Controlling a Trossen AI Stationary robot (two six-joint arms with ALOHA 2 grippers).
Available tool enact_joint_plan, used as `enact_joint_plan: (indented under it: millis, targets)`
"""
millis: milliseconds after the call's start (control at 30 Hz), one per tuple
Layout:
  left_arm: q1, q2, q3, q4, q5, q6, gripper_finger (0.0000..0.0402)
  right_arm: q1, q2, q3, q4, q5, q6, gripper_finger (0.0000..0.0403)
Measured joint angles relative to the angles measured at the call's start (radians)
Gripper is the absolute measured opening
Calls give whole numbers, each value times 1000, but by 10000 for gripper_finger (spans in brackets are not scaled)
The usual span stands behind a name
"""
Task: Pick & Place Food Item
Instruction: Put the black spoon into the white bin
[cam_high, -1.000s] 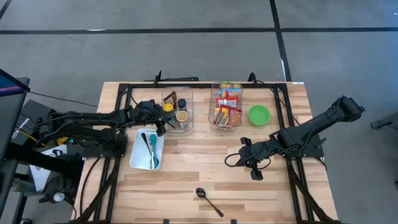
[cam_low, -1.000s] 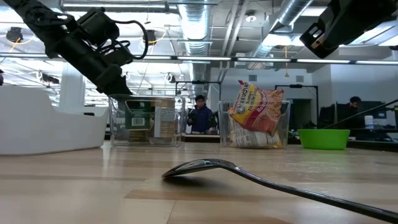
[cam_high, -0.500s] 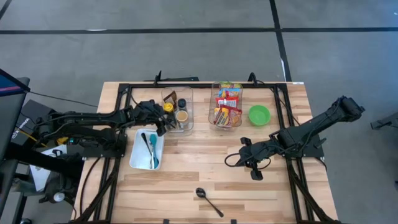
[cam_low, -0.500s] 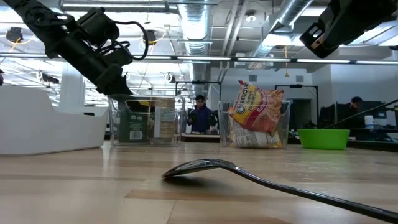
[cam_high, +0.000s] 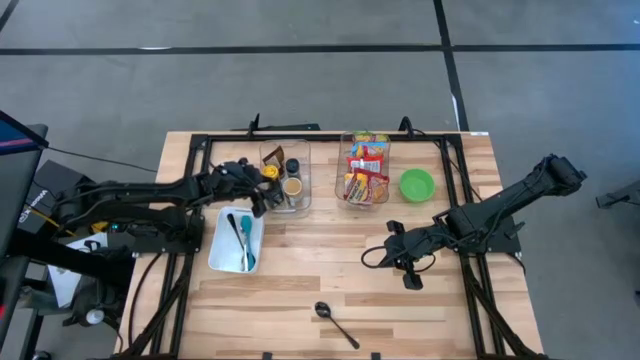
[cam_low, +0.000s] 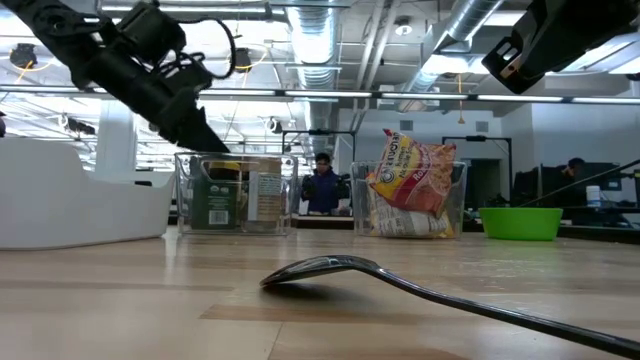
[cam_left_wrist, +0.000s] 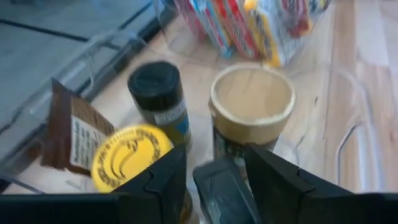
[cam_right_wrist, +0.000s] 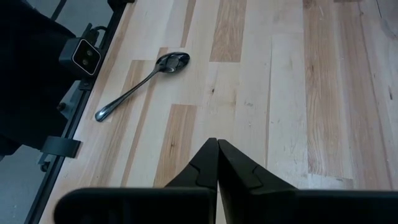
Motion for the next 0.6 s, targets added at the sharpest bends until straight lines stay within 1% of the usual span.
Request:
enact_joint_plan:
  millis: [267,400,500,600]
  targets:
    - [0,-121,1,20,0,-5,139,0,0,0,0,0,0,0]
    - [-2,-186,1,30,-2,-55,130,0,0,0,0,0,0,0]
    - [-12,-228,1,46,27,-75,123,0,0,0,0,0,0,0]
    - [-38,-252,1,71,83,-78,115,0,0,0,1,0,0,0]
